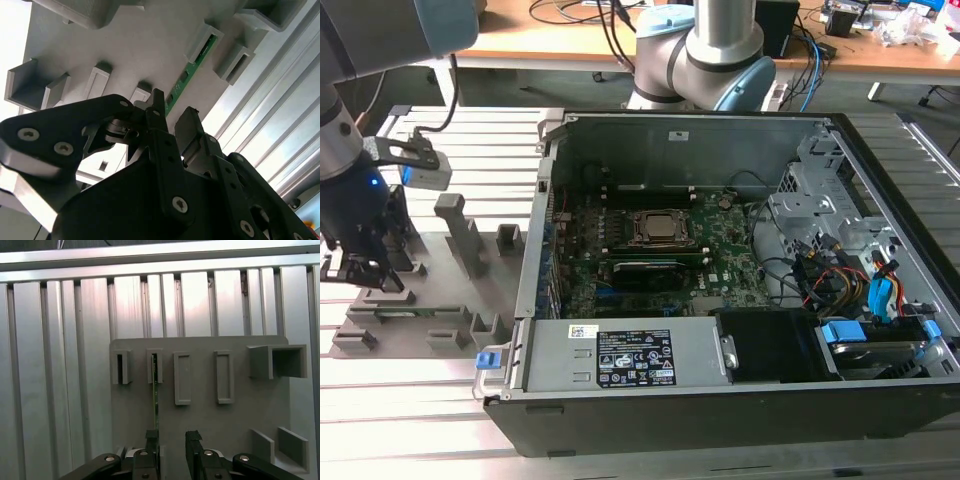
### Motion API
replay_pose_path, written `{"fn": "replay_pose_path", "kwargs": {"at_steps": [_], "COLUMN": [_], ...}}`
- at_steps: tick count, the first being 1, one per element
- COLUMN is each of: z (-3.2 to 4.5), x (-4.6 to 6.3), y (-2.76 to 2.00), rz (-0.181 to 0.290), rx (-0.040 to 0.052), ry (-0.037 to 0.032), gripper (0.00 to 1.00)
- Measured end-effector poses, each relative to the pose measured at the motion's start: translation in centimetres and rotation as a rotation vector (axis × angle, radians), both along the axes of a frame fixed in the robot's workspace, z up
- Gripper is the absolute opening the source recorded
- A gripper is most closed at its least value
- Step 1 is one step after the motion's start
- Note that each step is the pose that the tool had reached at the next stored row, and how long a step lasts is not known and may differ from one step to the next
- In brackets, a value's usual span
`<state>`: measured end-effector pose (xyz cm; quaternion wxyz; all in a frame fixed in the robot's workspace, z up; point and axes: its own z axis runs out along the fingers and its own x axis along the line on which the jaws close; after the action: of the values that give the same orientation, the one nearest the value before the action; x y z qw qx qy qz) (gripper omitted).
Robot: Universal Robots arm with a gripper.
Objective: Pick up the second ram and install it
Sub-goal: 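Pick up the second ram and move it above second insertion slot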
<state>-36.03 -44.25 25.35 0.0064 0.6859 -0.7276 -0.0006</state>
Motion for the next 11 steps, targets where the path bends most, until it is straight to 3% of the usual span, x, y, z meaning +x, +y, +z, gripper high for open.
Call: {"fn": "replay_pose_path", "kwargs": {"at_steps": [11], "z": [-1.09], "x": [0.0], "y": [-0.01], "rz": [0.002], "rx": [0.0], "ry": [0.0001], "gripper": [0.36]}}
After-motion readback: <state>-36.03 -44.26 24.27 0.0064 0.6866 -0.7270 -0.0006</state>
